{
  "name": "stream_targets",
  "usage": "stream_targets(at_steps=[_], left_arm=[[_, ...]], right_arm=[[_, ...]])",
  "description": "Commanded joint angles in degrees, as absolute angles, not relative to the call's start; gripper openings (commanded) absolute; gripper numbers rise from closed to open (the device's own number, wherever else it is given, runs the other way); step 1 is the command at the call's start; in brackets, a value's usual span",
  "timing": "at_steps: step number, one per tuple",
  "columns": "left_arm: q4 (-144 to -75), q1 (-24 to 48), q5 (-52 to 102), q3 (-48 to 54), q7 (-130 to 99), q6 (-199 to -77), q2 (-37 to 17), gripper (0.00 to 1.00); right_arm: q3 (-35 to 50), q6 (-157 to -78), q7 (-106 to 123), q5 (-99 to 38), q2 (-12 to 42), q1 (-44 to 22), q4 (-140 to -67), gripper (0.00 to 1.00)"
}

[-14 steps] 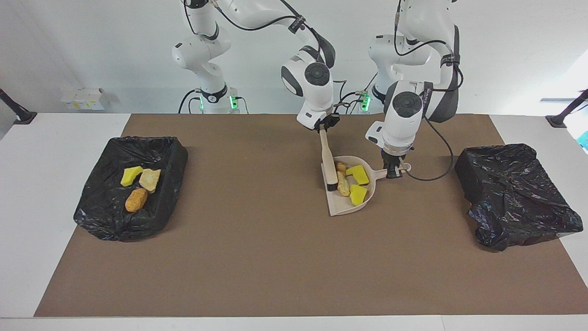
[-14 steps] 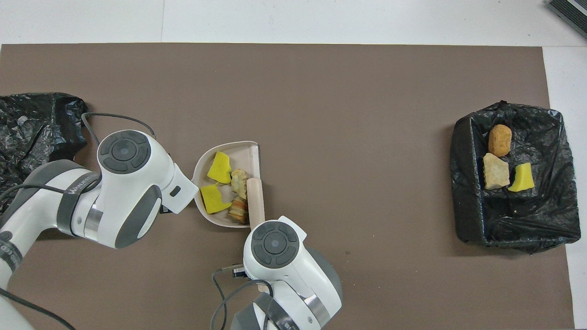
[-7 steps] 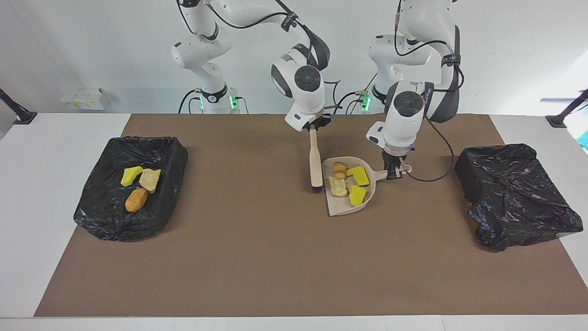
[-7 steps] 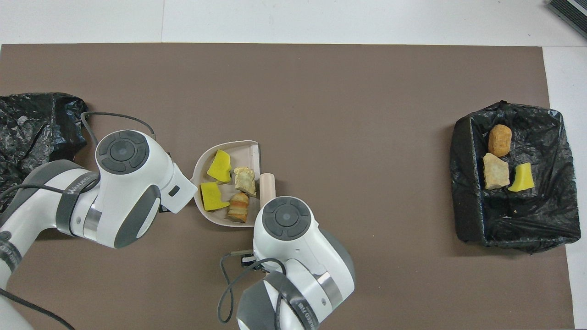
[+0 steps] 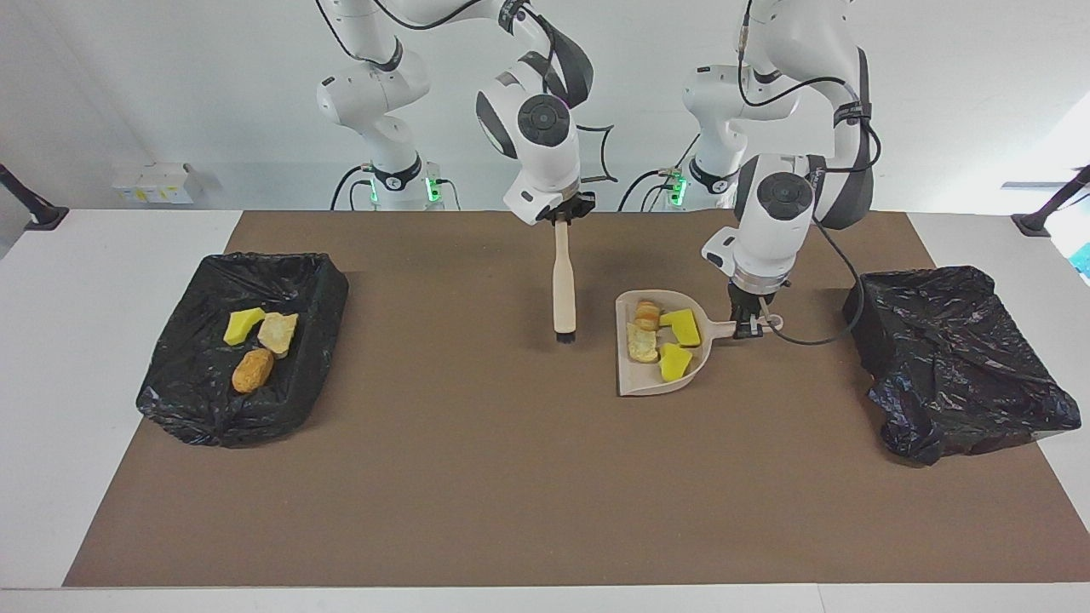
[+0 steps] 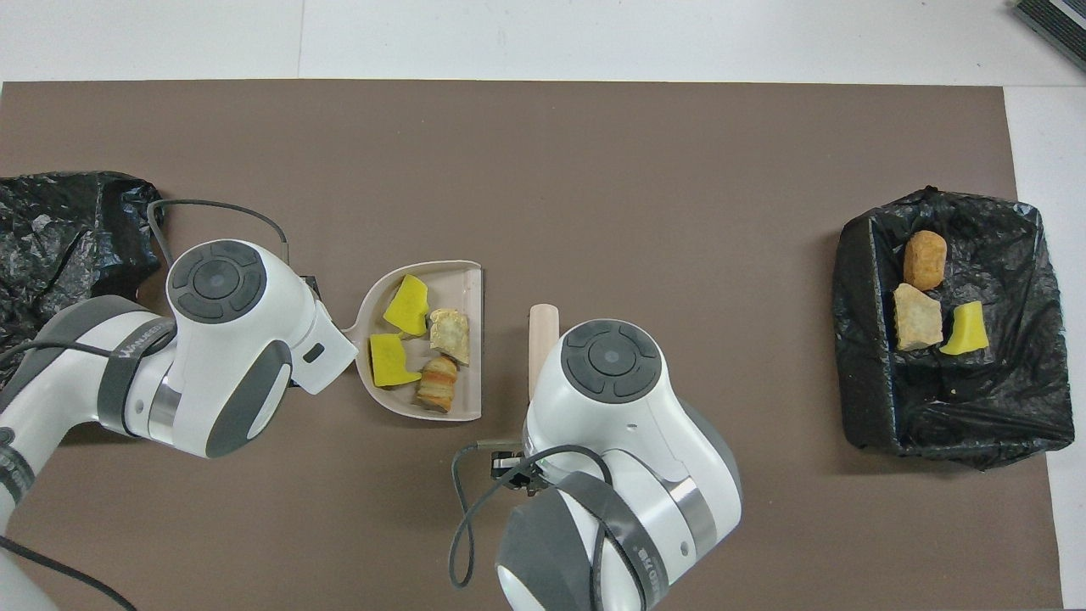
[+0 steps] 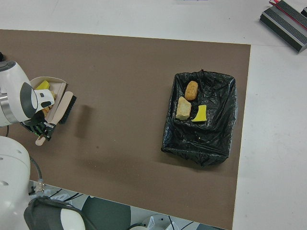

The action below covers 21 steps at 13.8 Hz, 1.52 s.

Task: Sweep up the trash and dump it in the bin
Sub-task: 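Carry the loaded dustpan to the other black bin with the left gripper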

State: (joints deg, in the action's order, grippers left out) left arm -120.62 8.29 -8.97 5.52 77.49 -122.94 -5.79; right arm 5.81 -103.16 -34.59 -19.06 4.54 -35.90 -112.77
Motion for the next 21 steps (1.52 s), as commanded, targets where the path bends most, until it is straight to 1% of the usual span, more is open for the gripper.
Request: stream_targets(at_steps=[1,2,4,7,9,11,12,13,17,19,21], left_arm=[[-116.7,4.1,-9.8,6.0,84.2,-120.2,-7.3,0.0],[-115.6,3.5,-9.8,6.0,86.7,-118.9,-6.9,0.0],[-112.7,0.0,-9.1,6.1,91.8,-115.3,-6.8,0.0],[-107.0,-3.9,-7.6,6.0,99.6,-110.1,-6.3,0.0],[-102.9,-7.4,-7.4,5.9,101.8,-105.6,-6.3,0.0],[-100.7,-13.7,-4.2,5.7,105.5,-104.2,-6.5,0.0],[-99.3,-16.4,-3.8,5.7,109.1,-104.3,-6.9,0.0],[-97.7,-18.7,-3.9,5.6,112.1,-104.3,-7.2,0.0],[-95.2,-27.1,-4.3,5.6,113.9,-105.2,-8.4,0.0],[-89.2,-29.2,-5.4,5.6,114.5,-104.6,-11.5,0.0],[-85.5,-30.6,-9.9,5.6,116.5,-105.9,-13.8,0.0]], right_arm=[[6.1,-104.6,-36.1,-18.8,1.8,-39.4,-116.5,0.0],[6.1,-106.0,-37.6,-18.8,1.8,-41.1,-117.0,0.0],[6.1,-108.4,-41.5,-17.8,2.3,-44.5,-117.8,0.0],[6.2,-116.8,-46.0,-17.5,2.5,-49.0,-122.1,0.0],[6.1,-118.5,-46.8,-17.5,2.5,-51.0,-123.6,0.0],[6.1,-119.4,-47.9,-17.5,2.4,-52.3,-125.1,0.0],[6.1,-118.8,-47.8,-17.5,2.5,-51.9,-124.8,0.36],[6.0,-118.4,-47.9,-17.4,2.5,-52.3,-124.6,0.99],[5.7,-112.8,-47.7,-15.9,2.4,-51.4,-121.0,1.0],[5.8,-108.5,-47.1,-14.3,2.2,-49.0,-118.1,1.0],[5.7,-105.4,-46.9,-13.8,2.0,-46.9,-115.1,1.0]])
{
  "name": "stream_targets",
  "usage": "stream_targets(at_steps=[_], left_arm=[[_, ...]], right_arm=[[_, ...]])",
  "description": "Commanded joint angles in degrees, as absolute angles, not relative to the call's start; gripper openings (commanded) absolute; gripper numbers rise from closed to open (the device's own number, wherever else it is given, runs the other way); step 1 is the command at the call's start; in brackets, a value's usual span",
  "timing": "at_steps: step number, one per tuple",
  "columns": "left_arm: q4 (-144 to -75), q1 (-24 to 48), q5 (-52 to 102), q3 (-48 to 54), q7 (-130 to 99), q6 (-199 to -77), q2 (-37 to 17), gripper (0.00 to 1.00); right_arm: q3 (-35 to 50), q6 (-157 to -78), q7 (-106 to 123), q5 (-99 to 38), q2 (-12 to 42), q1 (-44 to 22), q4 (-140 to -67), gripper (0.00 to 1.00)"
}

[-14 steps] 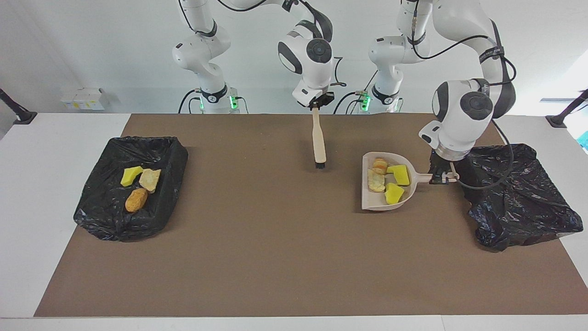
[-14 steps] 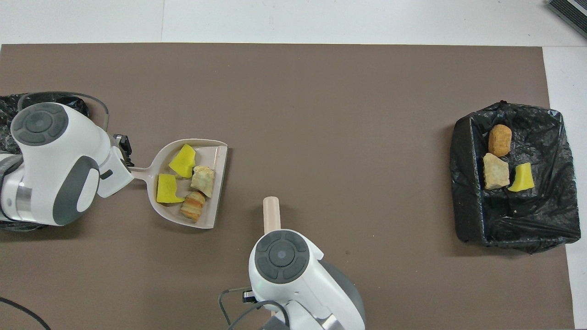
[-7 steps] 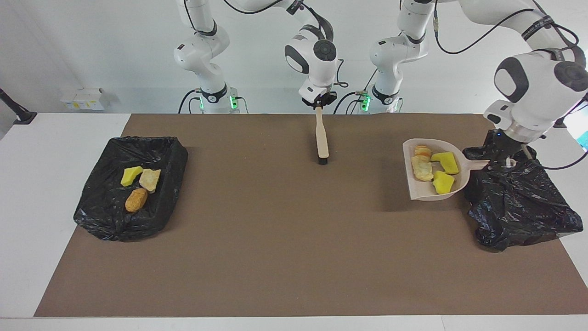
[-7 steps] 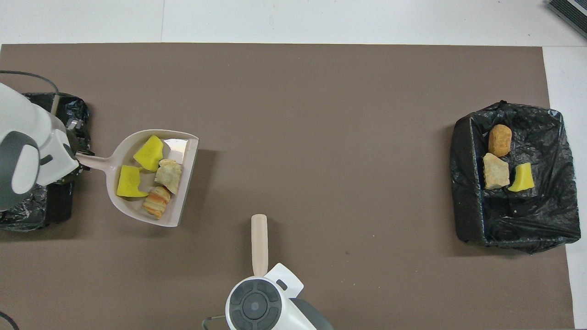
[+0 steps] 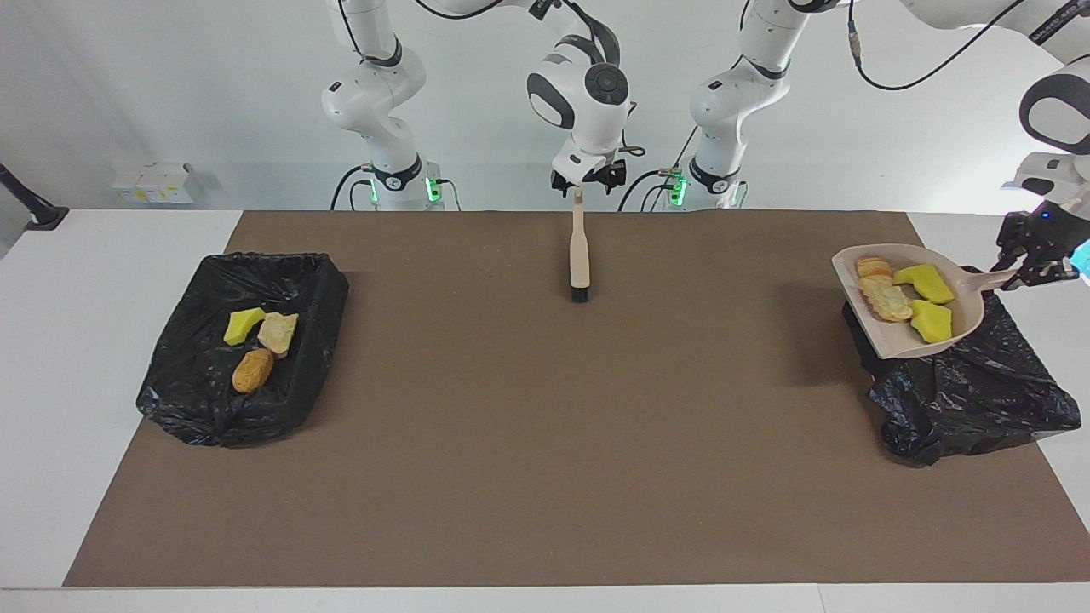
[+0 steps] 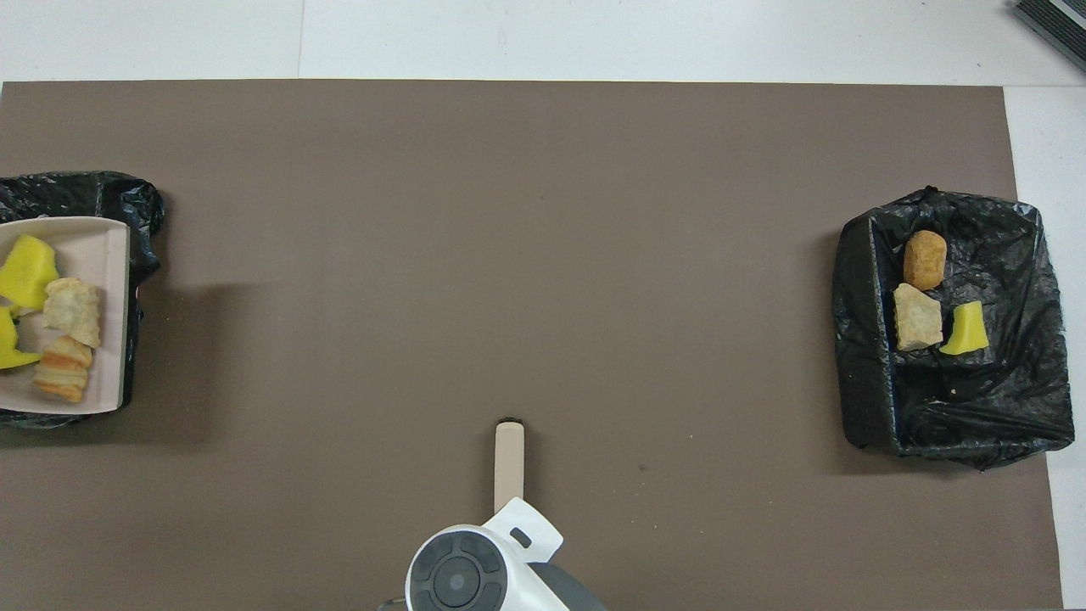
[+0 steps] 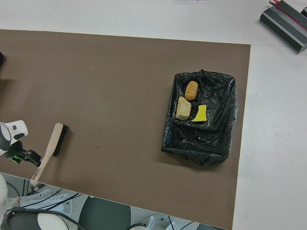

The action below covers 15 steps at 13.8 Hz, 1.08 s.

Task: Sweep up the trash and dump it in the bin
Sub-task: 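Tip the dustpan over the bin with the left gripper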

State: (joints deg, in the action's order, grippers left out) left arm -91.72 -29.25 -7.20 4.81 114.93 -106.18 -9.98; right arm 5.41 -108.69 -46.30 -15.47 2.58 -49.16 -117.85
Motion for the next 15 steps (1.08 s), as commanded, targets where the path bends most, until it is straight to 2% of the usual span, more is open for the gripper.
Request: stream_targets(at_steps=[1,4,8,15], left_arm=[[-84.5,-31.1,-12.1,5.6,116.5,-107.6,-14.4,0.0],[-84.8,-31.6,-17.5,5.2,115.1,-112.1,-14.6,0.0],[-86.3,-30.7,-32.5,5.0,104.6,-117.4,-14.2,0.0],[-93.1,-24.9,-54.4,5.1,85.3,-116.7,-10.2,0.0]], right_arm=[[5.7,-104.5,-46.5,-13.7,2.0,-45.6,-113.7,1.0],[5.8,-100.1,-41.2,-12.5,2.0,-40.8,-108.6,1.0],[5.8,-93.2,-28.0,-10.7,2.5,-31.6,-101.0,1.0],[5.5,-88.3,0.9,-6.3,1.3,-12.8,-96.6,1.0]])
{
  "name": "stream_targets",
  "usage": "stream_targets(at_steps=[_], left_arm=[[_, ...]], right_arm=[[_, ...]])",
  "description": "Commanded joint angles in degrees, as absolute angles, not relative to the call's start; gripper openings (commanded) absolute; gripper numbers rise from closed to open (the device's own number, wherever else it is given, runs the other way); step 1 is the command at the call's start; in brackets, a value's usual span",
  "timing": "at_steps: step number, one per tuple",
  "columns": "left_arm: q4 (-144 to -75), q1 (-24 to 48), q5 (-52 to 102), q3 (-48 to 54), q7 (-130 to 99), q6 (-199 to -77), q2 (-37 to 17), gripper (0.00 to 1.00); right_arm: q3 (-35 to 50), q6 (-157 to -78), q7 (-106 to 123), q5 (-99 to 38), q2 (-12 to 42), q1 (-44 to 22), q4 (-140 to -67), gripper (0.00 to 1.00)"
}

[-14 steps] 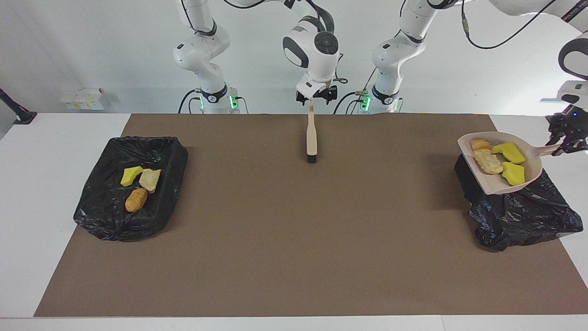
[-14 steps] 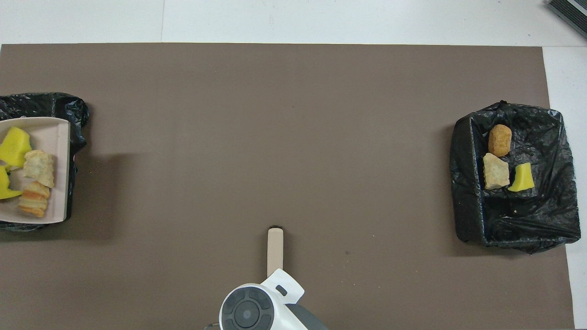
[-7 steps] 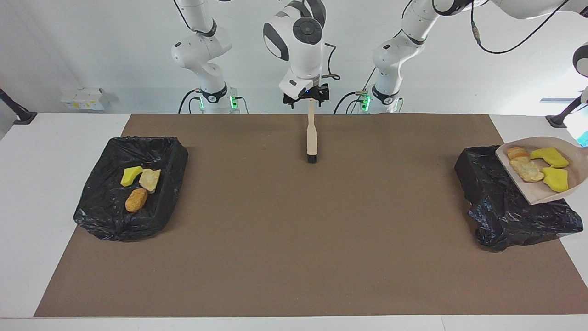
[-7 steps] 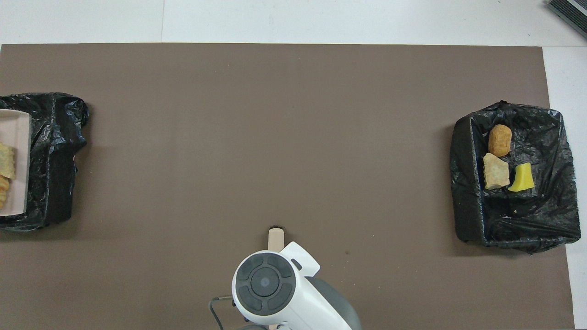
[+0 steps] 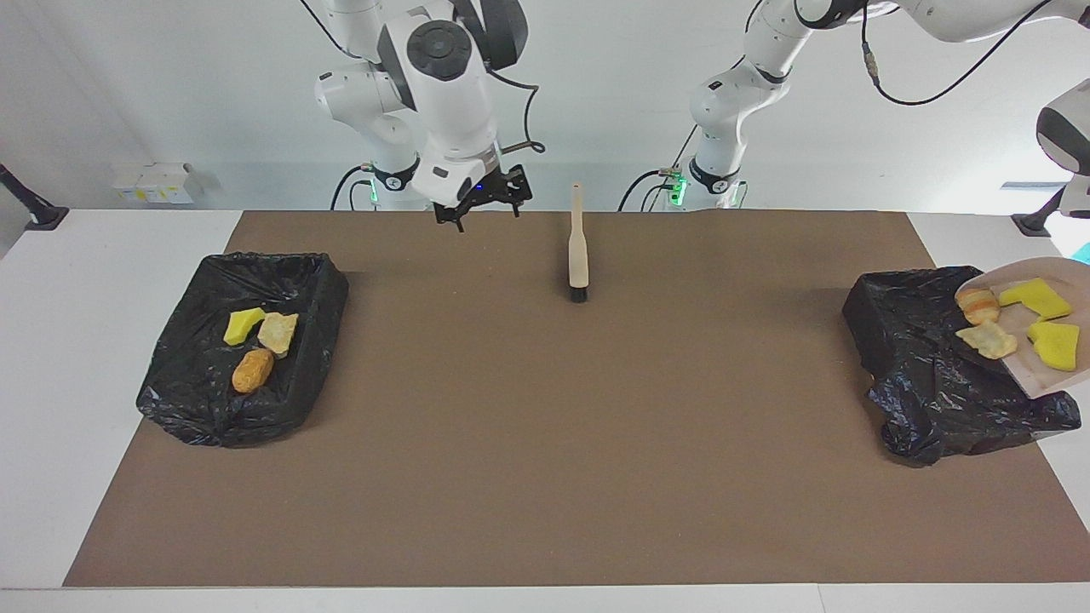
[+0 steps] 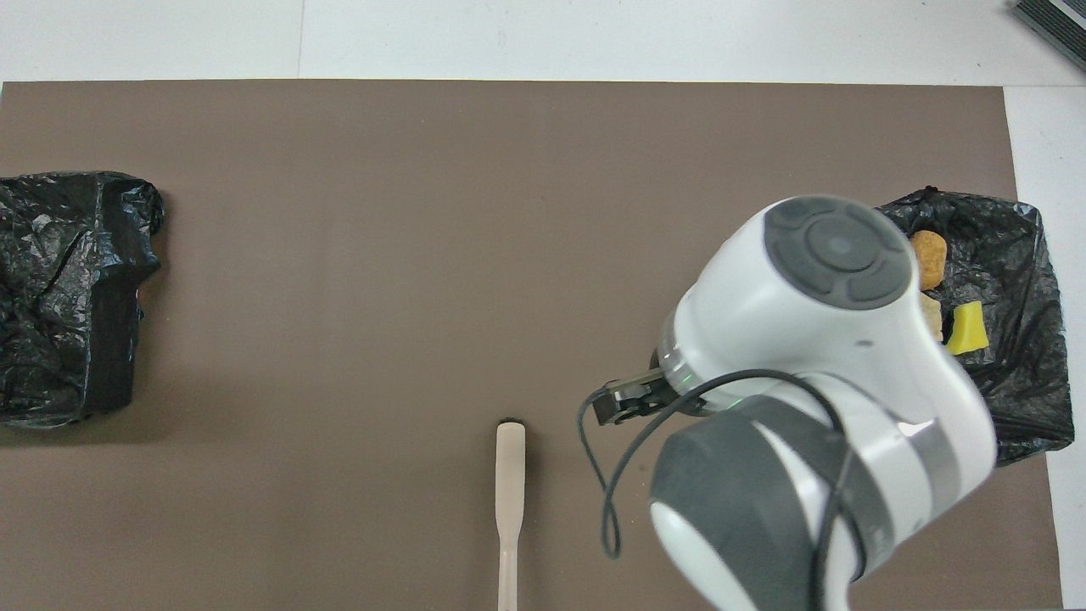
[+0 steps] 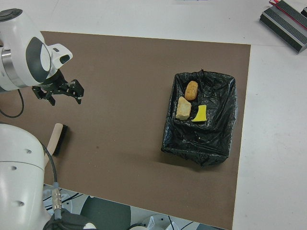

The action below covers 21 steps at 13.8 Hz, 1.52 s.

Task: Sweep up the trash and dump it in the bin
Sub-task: 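Tip the dustpan over the bin with the left gripper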

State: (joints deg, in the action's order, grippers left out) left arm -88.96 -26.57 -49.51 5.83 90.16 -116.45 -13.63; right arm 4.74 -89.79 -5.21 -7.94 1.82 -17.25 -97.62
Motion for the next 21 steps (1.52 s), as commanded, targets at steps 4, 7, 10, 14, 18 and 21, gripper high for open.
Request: stream_targets(at_steps=[4,7,10,14,18,21], left_arm=[[-96.7,-23.3,-60.9,5.1,81.8,-119.1,-8.2,0.0],[-97.1,-22.8,-63.7,5.1,79.9,-118.2,-7.6,0.0],[-97.5,-21.2,-66.4,5.1,75.9,-114.1,-7.1,0.0],[-97.6,-17.2,-69.7,5.1,73.3,-107.2,-6.9,0.0],[-97.7,-16.1,-69.4,5.3,67.1,-102.8,-6.2,0.0],[-97.7,-13.4,-69.7,5.2,67.1,-99.6,-6.0,0.0]], right_arm=[[5.5,-88.4,7.8,-4.0,1.2,-5.4,-96.6,1.0],[5.5,-89.0,9.2,-1.3,1.1,-1.3,-96.5,1.0],[4.6,-89.6,9.1,0.6,1.1,2.8,-96.5,1.0],[1.5,-92.5,8.4,1.8,1.1,4.3,-96.5,1.0],[1.7,-91.8,-1.8,1.1,0.7,3.7,-95.9,1.0],[1.7,-91.4,-3.9,0.4,0.9,3.4,-92.5,1.0]])
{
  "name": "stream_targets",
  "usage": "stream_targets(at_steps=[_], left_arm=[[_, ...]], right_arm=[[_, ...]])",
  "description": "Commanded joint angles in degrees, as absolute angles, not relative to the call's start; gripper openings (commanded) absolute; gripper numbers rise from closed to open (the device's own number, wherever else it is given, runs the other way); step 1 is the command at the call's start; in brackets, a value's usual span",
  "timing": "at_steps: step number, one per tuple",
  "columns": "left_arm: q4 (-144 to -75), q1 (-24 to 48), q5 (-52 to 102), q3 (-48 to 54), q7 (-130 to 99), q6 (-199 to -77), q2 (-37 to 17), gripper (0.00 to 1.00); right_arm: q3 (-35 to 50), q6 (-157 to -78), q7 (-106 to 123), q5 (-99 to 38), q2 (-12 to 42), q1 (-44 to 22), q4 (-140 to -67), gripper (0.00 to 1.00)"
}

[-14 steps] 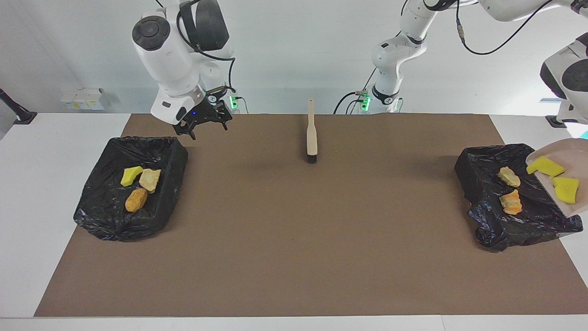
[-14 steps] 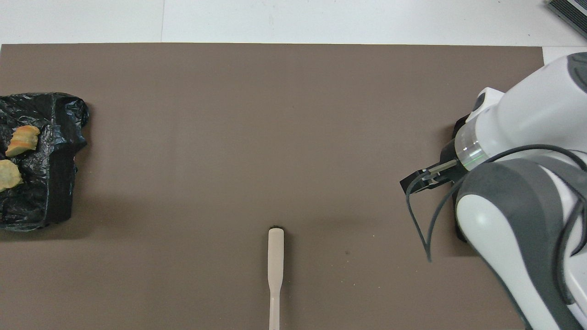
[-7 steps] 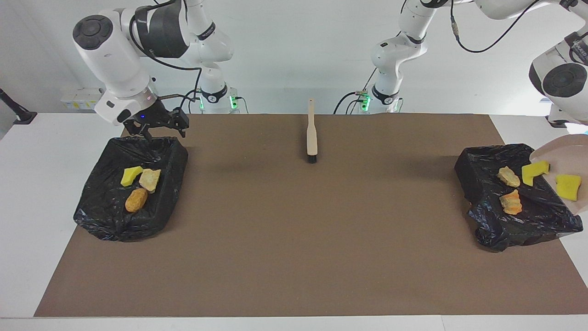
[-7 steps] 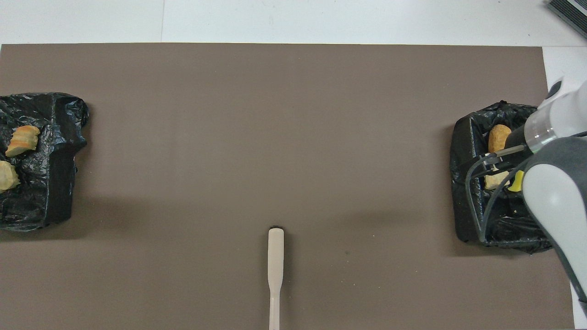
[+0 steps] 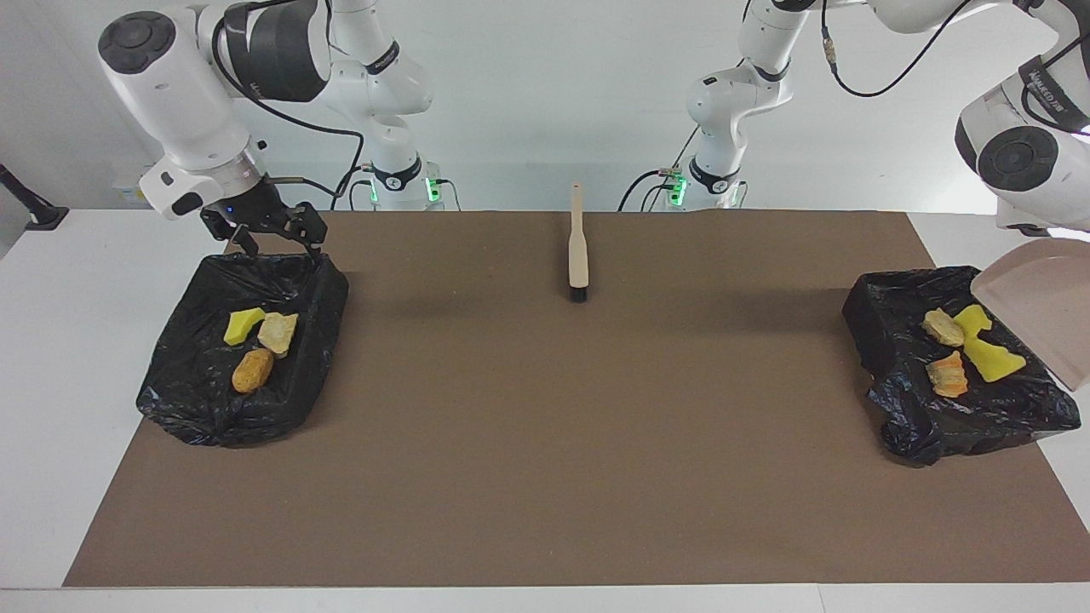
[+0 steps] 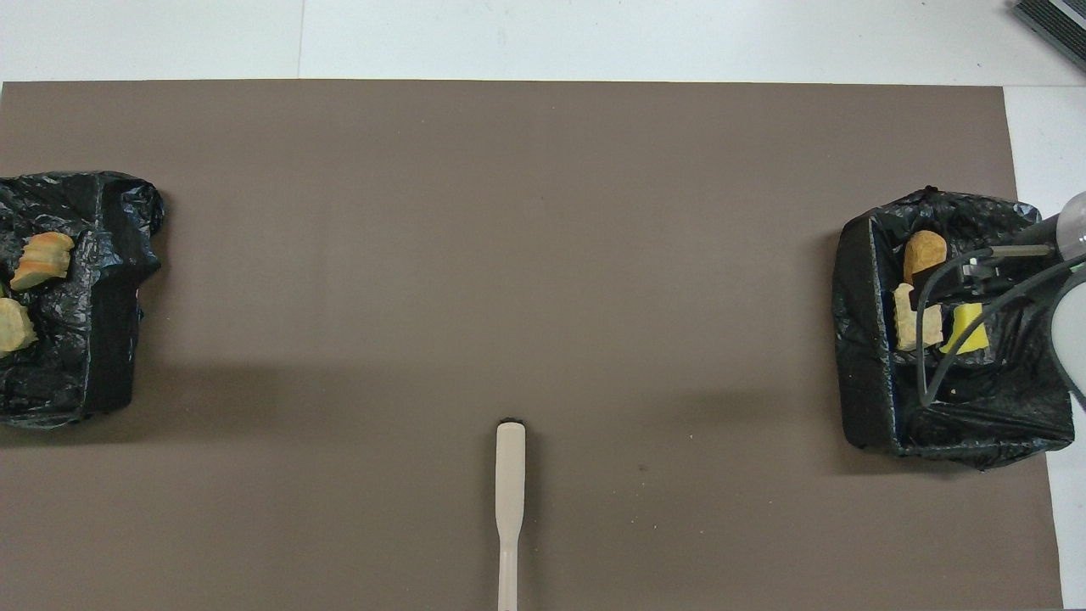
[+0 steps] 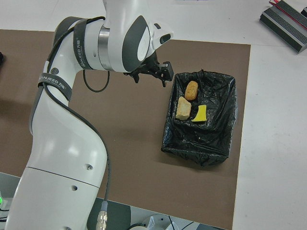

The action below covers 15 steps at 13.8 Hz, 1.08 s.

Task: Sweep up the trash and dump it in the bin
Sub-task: 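Tip the dustpan over the bin with the left gripper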

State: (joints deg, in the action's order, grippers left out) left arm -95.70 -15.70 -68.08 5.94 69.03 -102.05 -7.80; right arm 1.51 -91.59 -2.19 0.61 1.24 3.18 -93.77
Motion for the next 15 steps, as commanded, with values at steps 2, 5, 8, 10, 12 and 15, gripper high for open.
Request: stream_targets(at_steps=[2,5,8,10,12,15], left_arm=[[-97.5,-13.4,-69.5,5.3,67.7,-99.6,-5.7,0.0],[-94.9,-14.0,-68.1,5.4,70.4,-100.4,-5.4,0.0],[-92.6,-13.9,-66.2,5.4,70.9,-100.4,-5.8,0.0],[-91.8,-14.1,-62.3,5.4,72.2,-100.5,-6.4,0.0],[-90.1,-13.8,-56.1,5.3,74.3,-100.3,-7.0,0.0],[-90.7,-13.3,-47.3,5.5,73.6,-101.5,-6.8,0.0]], right_arm=[[1.6,-91.6,-4.0,-1.0,0.7,3.9,-92.9,1.0],[1.6,-91.9,-7.0,-1.3,-0.2,3.9,-94.4,1.0],[1.6,-92.4,-6.8,-1.2,-0.5,3.8,-94.9,1.0],[1.6,-92.0,-8.5,-1.4,-0.8,3.3,-95.0,1.0],[1.6,-92.2,-10.4,-1.3,-0.7,3.2,-95.0,1.0],[1.8,-91.6,-10.5,-1.4,-0.4,3.0,-93.3,1.0]])
